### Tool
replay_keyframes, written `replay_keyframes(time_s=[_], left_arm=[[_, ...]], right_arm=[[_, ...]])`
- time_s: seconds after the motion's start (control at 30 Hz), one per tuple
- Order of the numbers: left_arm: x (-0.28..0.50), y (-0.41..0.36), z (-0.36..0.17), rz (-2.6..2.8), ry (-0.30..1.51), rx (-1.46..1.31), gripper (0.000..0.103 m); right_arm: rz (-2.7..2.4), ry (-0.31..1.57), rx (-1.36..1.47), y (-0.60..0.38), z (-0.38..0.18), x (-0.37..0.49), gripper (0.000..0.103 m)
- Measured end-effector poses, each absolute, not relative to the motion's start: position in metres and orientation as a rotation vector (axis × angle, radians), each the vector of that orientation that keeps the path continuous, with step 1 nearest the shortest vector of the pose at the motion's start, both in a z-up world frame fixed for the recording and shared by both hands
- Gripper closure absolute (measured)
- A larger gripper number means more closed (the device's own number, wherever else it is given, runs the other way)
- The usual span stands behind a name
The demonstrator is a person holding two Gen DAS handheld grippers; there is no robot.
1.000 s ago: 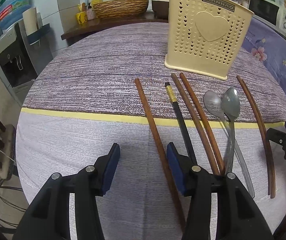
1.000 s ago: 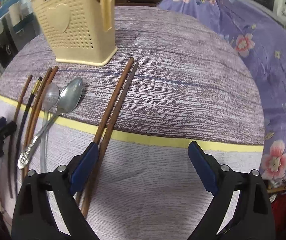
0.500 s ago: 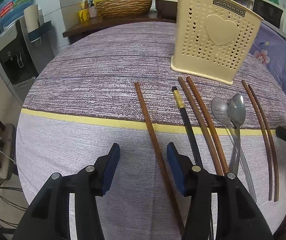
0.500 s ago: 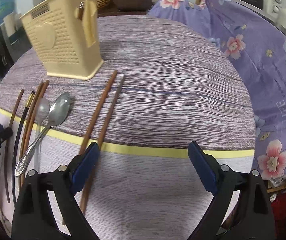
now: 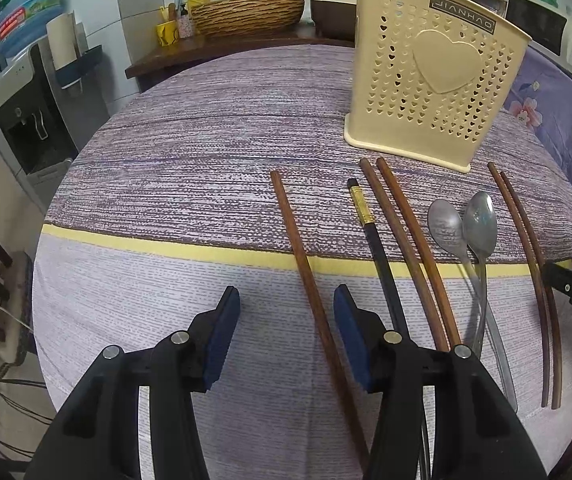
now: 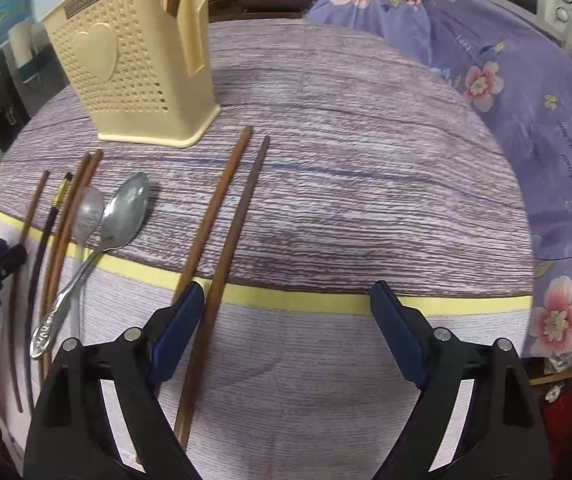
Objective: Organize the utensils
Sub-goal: 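Grasp a brown wooden chopstick with the left tool while the right tool grasps another, then lift both brown chopsticks and carry them over the cream holder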
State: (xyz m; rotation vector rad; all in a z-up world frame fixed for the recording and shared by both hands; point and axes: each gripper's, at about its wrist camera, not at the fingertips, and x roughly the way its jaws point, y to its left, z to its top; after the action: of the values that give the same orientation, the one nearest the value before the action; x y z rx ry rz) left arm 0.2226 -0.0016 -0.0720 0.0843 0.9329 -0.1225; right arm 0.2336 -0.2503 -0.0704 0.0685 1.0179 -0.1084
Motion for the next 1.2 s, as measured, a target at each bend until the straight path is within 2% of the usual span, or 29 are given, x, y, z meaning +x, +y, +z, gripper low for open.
replay_keyframes(time_s=[0.2, 0.33, 0.5, 0.63, 0.8, 0.83, 0.9, 0.97, 1.07, 1.2], left_arm=[[0.221, -0.001, -0.072, -0.132, 0.93, 0.085, 0.053], [0.223, 0.007, -0.071, -0.14, 0.94, 0.053, 0.053], [0.24, 0.006, -0.07, -0.143, 0.957, 0.028, 0.053], [0.255, -0.001, -0.07, -0.136, 0.973, 0.032, 0.055], [0.272, -0.004, -0.068, -0.107, 0.982, 0.037, 0.074], [0.275, -0.004, -0.067, -0.104, 0.984, 0.041, 0.076], [0.281, -0.006, -0.066, -0.099, 0.993, 0.042, 0.089], [0.285, -0.008, -0.066, -0.102, 0.998, 0.047, 0.093], [0.294, -0.01, -0.066, -0.101, 1.004, 0.051, 0.094], [0.298, -0.015, -0.067, -0.093, 0.998, 0.075, 0.094]], right_arm=[[-0.161, 1.012, -0.008, -0.251, -0.07, 0.237, 0.018], [-0.127, 1.027, 0.074, -0.272, -0.071, 0.237, 0.023], [-0.08, 0.965, 0.084, -0.264, -0.062, 0.242, 0.024], [-0.03, 0.976, 0.072, -0.259, -0.06, 0.265, 0.038], [-0.013, 1.001, 0.057, -0.256, -0.064, 0.3, 0.048], [-0.016, 1.01, 0.052, -0.255, -0.067, 0.306, 0.055], [-0.022, 1.002, 0.025, -0.25, -0.067, 0.314, 0.06], [-0.013, 1.003, 0.019, -0.244, -0.066, 0.322, 0.071], [-0.013, 0.998, 0.012, -0.242, -0.066, 0.334, 0.083], [-0.015, 0.993, 0.001, -0.244, -0.067, 0.34, 0.093]])
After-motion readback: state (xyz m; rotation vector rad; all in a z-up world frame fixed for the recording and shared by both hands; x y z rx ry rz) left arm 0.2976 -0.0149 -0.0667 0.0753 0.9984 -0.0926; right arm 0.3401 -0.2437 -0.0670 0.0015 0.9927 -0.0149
